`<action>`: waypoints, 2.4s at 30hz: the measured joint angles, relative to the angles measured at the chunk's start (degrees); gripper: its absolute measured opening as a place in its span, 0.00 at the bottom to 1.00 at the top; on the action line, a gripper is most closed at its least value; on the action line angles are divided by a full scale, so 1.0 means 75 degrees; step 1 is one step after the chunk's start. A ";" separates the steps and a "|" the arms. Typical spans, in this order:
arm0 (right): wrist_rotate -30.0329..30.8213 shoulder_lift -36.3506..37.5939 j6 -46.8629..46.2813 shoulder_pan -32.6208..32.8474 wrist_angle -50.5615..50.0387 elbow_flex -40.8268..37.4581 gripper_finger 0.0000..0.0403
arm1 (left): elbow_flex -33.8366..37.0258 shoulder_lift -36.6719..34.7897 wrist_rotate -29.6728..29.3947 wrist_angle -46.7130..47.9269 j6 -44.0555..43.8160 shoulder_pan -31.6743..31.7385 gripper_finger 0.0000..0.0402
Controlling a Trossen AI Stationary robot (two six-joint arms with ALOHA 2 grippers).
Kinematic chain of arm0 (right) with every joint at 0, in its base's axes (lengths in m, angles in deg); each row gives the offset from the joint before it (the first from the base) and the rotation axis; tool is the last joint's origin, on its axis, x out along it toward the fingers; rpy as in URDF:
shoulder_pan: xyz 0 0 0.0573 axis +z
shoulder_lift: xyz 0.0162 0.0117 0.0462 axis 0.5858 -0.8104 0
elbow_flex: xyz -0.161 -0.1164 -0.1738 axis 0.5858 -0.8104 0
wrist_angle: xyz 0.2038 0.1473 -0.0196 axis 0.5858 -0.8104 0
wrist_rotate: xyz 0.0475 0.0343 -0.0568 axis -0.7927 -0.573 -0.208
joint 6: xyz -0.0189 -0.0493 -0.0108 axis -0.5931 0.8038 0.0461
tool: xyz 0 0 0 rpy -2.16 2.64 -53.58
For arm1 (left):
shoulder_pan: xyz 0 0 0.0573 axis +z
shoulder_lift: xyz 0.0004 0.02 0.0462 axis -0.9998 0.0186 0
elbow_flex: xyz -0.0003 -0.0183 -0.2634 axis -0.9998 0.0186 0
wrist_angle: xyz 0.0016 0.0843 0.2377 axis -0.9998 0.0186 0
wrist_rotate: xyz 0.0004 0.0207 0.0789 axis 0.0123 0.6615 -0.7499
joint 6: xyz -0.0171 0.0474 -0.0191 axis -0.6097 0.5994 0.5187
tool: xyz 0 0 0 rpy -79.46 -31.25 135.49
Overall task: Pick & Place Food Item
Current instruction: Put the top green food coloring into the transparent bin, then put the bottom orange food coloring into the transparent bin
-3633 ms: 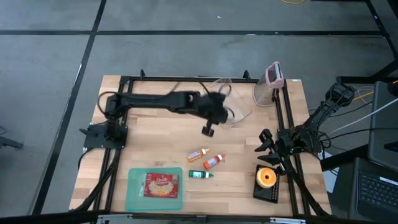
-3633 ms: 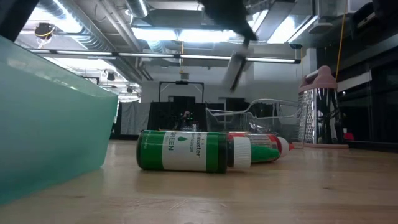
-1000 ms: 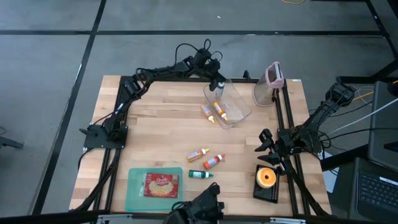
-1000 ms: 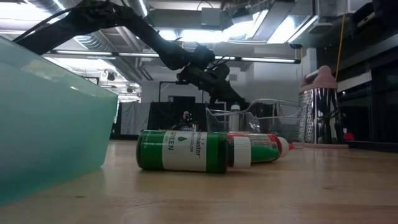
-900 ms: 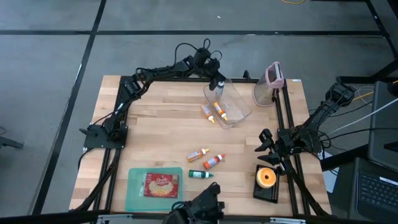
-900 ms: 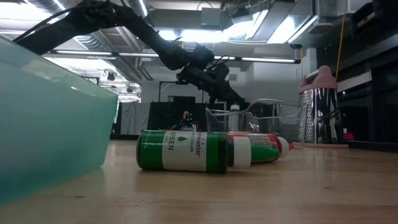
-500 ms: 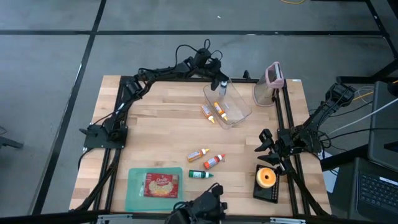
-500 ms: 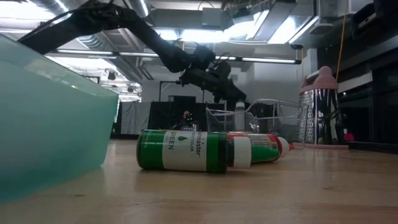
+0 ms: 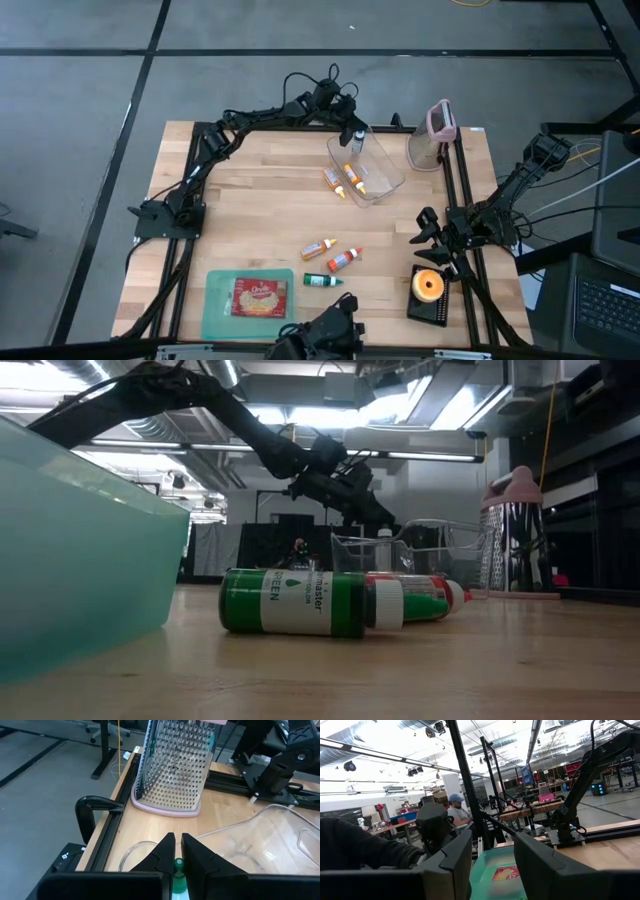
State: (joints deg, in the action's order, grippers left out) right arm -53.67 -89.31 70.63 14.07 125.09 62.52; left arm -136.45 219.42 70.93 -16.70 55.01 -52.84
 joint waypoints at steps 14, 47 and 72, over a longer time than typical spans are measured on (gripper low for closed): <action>0.0000 0.0001 -0.0006 -0.0001 0.0000 0.0000 0.36 | 0.0003 0.0000 0.0000 0.0031 0.0076 0.0000 0.05; -0.0003 0.0001 -0.0017 -0.0003 0.0000 0.0000 0.36 | 0.0009 0.0000 -0.0121 0.0042 0.0134 -0.0009 0.42; -0.0003 0.0001 -0.0015 -0.0002 0.0000 0.0000 0.36 | -0.0238 -0.0038 -0.0144 0.0212 0.0527 -0.0172 0.04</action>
State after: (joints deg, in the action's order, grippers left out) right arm -53.70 -89.31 70.52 14.06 125.09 62.52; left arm -138.23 219.13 69.85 -15.10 58.96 -54.13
